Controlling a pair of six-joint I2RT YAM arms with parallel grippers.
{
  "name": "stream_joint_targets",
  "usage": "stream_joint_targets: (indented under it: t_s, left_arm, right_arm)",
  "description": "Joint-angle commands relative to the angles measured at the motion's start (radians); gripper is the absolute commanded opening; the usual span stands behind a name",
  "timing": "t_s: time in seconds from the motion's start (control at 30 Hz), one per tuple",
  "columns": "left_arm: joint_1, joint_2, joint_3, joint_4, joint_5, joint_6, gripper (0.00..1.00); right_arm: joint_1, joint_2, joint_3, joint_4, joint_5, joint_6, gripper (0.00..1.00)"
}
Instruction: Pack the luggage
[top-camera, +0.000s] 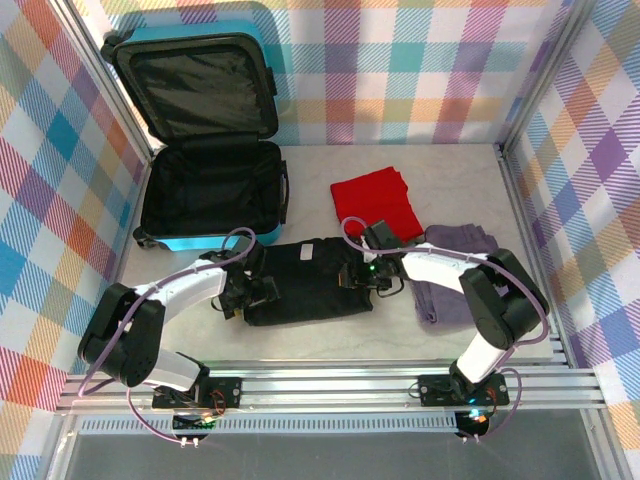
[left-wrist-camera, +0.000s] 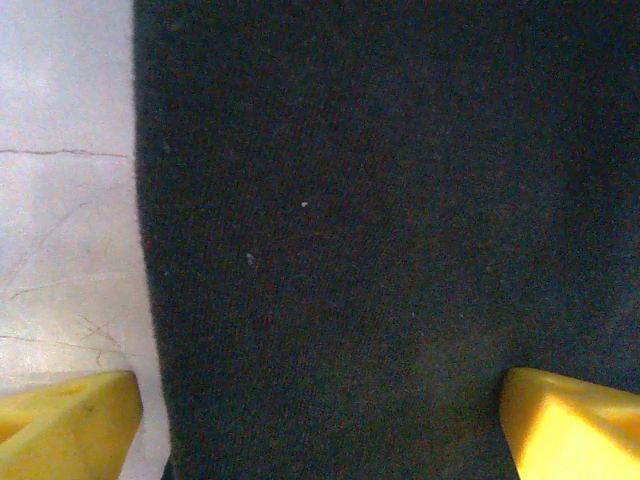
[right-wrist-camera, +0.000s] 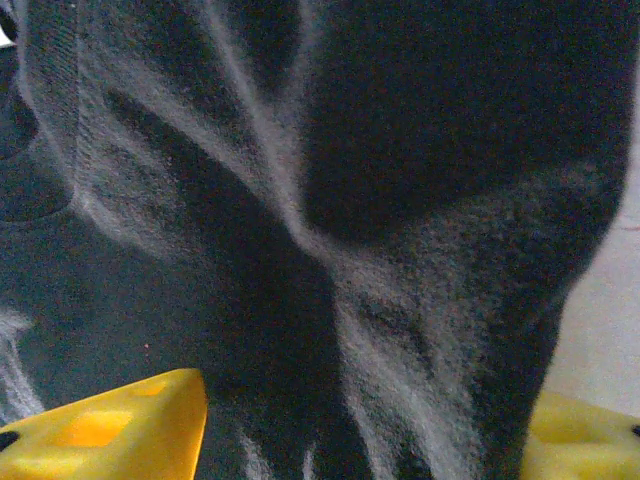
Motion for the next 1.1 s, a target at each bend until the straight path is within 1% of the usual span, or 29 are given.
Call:
stream_joint_targets:
  t_s: [0.0,0.13,0.23,0.37,0.47,0.5,0.53,0.6,0.67,0.77,0.83,0.87,1.07]
  left_arm:
    - [0.007,0.021,-0.030,0.126,0.094,0.001,0.90]
    - [0.006,0.010,-0.019,0.162,0.107,0.002,0.83]
    - [0.006,0.012,-0.024,0.213,0.129,0.002,0.74]
    - [0.005,0.024,-0.023,0.237,0.119,0.015,0.56]
    - [0.004,0.025,-0.020,0.244,0.112,0.027,0.41]
    - [0.003,0.024,-0.017,0.243,0.108,0.029,0.37]
    - [0.001,0.022,-0.014,0.239,0.102,0.031,0.32]
    - [-0.002,0.017,-0.006,0.232,0.089,0.040,0.27]
    - [-0.005,0.015,0.005,0.213,0.077,0.045,0.22]
    - [-0.010,0.002,0.032,0.179,0.063,0.057,0.10]
    - [-0.015,-0.017,0.062,0.131,0.039,0.068,0.02]
    - [-0.017,-0.029,0.071,0.112,0.031,0.071,0.00]
    - [-0.033,-0.137,0.134,-0.052,-0.024,0.096,0.00]
  right_arm:
    - [0.026,0.019,0.024,0.017,0.000,0.034,0.62]
    - [0.037,0.037,0.027,0.033,0.000,0.038,0.58]
    - [0.044,0.048,0.028,0.057,-0.006,0.039,0.55]
    - [0.057,0.059,0.027,0.084,-0.003,0.047,0.48]
    - [0.059,0.049,0.013,0.107,0.001,0.054,0.37]
    - [0.059,0.046,0.011,0.115,0.000,0.054,0.31]
    - [0.060,0.043,0.011,0.115,0.002,0.052,0.21]
    - [0.061,0.035,0.018,0.107,0.010,0.041,0.10]
    - [0.061,0.023,0.030,0.093,0.018,0.029,0.04]
    - [0.062,0.001,0.044,0.084,0.013,0.008,0.00]
    - [0.062,-0.009,0.066,0.056,0.011,-0.010,0.00]
    - [0.062,-0.016,0.073,0.042,0.011,-0.018,0.00]
    - [0.061,-0.093,0.098,-0.005,0.002,-0.056,0.00]
